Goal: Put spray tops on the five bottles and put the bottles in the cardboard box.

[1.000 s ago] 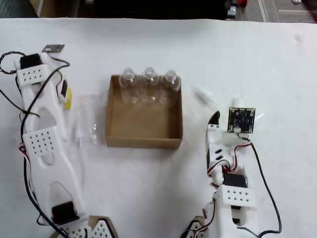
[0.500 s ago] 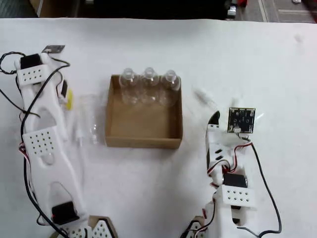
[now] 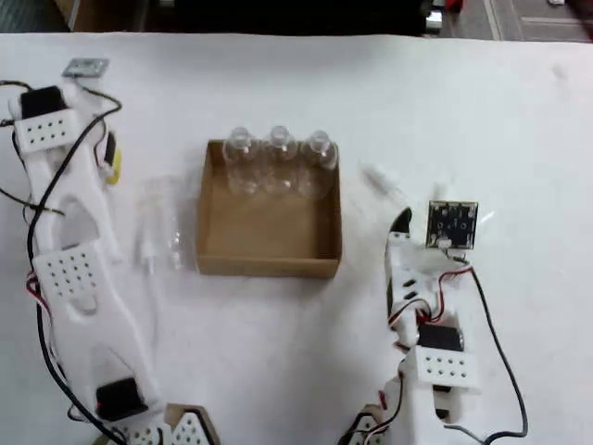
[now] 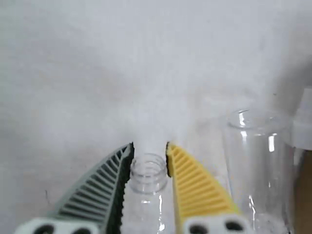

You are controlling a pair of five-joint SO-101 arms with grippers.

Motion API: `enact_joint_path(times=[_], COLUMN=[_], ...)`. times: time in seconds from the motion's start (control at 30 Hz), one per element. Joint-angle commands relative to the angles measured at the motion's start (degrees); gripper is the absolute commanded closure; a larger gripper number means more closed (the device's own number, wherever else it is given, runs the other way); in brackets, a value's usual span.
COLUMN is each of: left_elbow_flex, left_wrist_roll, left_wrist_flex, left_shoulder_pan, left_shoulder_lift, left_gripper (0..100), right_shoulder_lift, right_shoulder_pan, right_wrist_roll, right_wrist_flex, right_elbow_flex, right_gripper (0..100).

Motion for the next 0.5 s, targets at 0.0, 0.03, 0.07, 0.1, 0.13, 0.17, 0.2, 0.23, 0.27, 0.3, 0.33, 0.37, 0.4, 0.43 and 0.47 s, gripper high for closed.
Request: enact_joint_path(times=[0.0,0.03,0.07,0.1,0.13,0.17,0.2,0.23,0.27,0.3,0.33,0.37,0.4,0.43,0.47], left_elbow_flex=[7.56,10.11,12.4,14.42,16.26,17.93,19.52,21.01,22.51,24.0,25.67,27.34,29.1,30.68,32.35], left_wrist_roll=[-0.44,-0.44,-0.44,-0.44,-0.44,-0.44,-0.44,-0.44,-0.44,-0.44,-0.44,-0.44,-0.44,-0.44,-0.53], left_wrist_flex=[0.62,0.62,0.53,0.44,0.44,0.44,0.44,0.44,0.44,0.44,0.44,0.44,0.35,0.35,0.35], left_shoulder_pan=[0.31,0.4,0.4,0.4,0.4,0.4,0.4,0.31,0.31,0.31,0.31,0.31,0.31,0.4,0.4], left_shoulder_lift=[-14.73,-17.54,-20.35,-23.25,-25.98,-28.7,-31.34,-34.07,-36.53,-38.99,-41.27,-43.56,-45.58,-47.52,-49.45], left_gripper=[98,98,98,98,98,98,98,98,98,98,98,98,98,98,98], right_shoulder_lift=[-0.84,-0.84,-0.84,-0.84,-0.84,-0.84,-0.84,-0.84,-0.84,-0.84,-0.84,-0.84,-0.84,-0.84,-0.84], right_shoulder_pan=[0.22,0.22,0.22,0.22,0.22,0.13,0.13,0.13,0.13,0.13,0.22,0.22,0.22,0.22,0.22], right_wrist_roll=[0.79,0.79,0.79,0.79,0.79,0.79,0.79,0.79,0.79,0.79,0.79,0.79,0.79,0.79,0.79], right_wrist_flex=[-1.19,-1.19,-1.19,-1.19,-1.19,-1.19,-1.19,-1.19,-1.19,-1.19,-1.19,-1.19,-1.19,-1.19,-1.19], right_elbow_flex=[-0.35,-0.35,-0.35,-0.35,-0.35,-0.35,-0.35,-0.35,-0.35,-0.35,-0.35,-0.35,-0.35,-0.35,-0.35], right_gripper=[77.2,77.2,77.2,77.2,77.2,77.2,77.2,77.2,77.2,77.2,77.2,77.2,77.2,77.2,77.2])
